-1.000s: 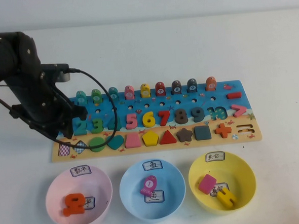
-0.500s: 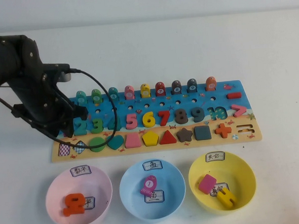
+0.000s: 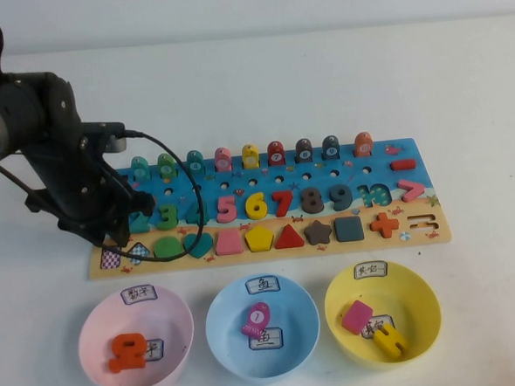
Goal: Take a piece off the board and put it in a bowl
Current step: Pick up the "number 1"
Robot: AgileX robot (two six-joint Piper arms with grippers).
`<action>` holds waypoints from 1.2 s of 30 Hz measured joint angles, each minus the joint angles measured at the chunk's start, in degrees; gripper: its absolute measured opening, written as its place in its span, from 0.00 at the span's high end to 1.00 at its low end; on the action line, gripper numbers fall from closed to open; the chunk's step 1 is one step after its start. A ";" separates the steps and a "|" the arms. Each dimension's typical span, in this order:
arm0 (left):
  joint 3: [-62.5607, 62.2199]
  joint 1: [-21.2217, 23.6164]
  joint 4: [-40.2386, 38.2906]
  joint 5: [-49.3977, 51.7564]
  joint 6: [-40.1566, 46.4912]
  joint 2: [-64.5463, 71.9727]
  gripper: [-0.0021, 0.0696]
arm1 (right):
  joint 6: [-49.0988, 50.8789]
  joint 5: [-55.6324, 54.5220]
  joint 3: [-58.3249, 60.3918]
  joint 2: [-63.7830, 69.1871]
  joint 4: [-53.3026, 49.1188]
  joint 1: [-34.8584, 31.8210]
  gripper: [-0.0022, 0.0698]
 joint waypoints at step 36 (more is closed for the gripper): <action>-1.38 0.00 1.74 -3.08 -4.26 0.35 0.64 | 0.00 0.00 0.00 0.00 0.00 0.00 0.99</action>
